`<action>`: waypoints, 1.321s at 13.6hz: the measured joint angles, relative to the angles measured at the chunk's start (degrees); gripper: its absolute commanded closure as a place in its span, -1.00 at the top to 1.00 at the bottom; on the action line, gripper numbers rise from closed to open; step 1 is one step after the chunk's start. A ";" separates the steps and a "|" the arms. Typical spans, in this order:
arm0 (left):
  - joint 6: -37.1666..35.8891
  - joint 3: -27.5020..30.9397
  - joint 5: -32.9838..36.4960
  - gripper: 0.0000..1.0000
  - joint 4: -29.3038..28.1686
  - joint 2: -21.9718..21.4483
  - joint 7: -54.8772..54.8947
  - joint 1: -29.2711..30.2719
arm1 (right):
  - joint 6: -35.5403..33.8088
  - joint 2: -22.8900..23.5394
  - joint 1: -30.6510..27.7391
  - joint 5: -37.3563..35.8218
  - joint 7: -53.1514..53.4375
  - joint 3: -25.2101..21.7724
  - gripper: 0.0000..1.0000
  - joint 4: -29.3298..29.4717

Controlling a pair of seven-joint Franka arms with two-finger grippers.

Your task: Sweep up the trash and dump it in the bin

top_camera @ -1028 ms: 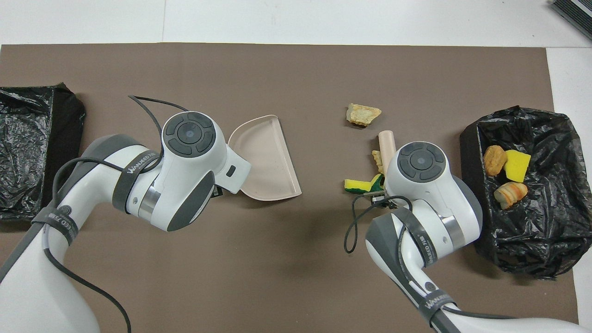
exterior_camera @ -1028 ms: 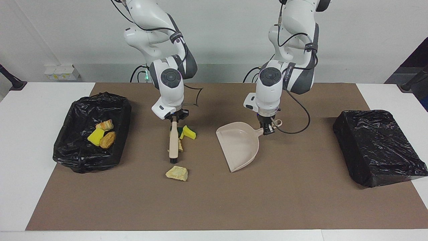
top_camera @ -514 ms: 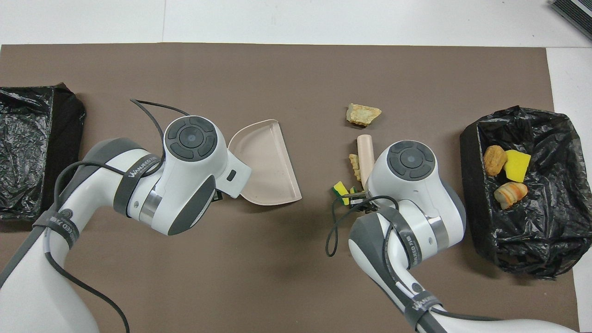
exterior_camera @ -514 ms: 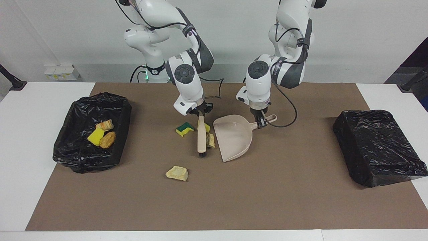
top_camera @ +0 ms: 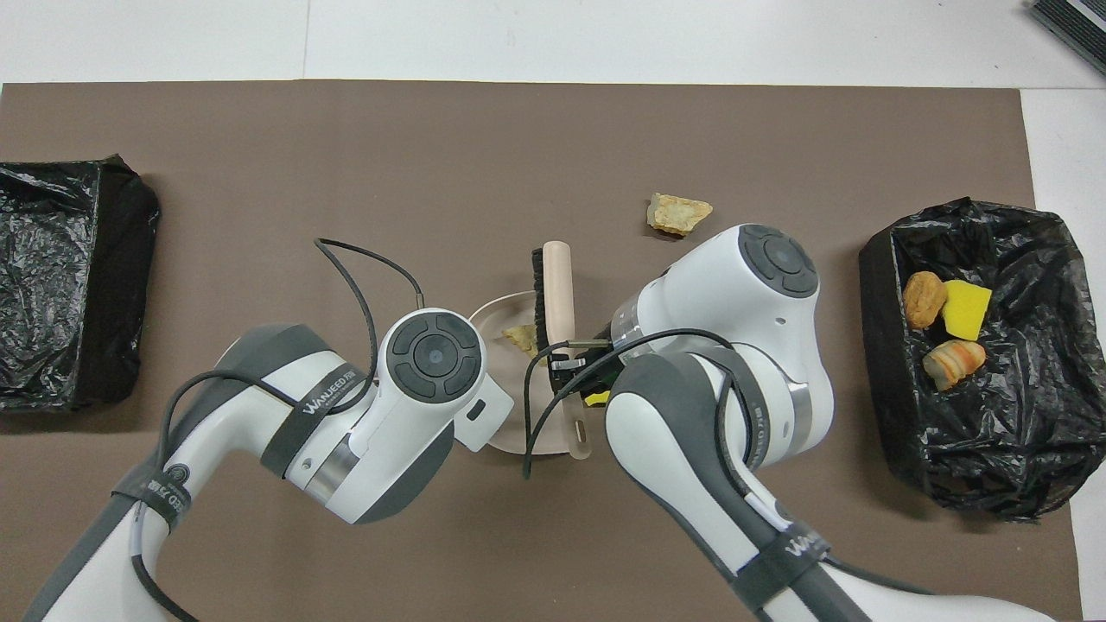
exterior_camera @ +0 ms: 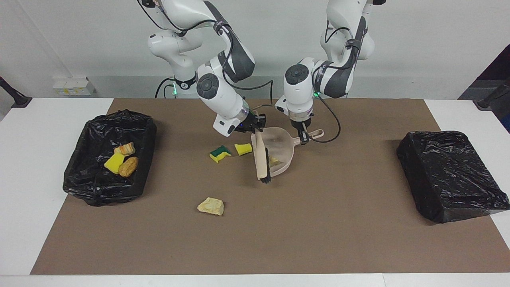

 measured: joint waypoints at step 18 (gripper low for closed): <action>0.01 0.25 0.00 -1.00 -0.33 -0.04 -0.01 0.09 | 0.75 17.04 -10.55 -52.36 -14.55 -0.22 -1.00 17.32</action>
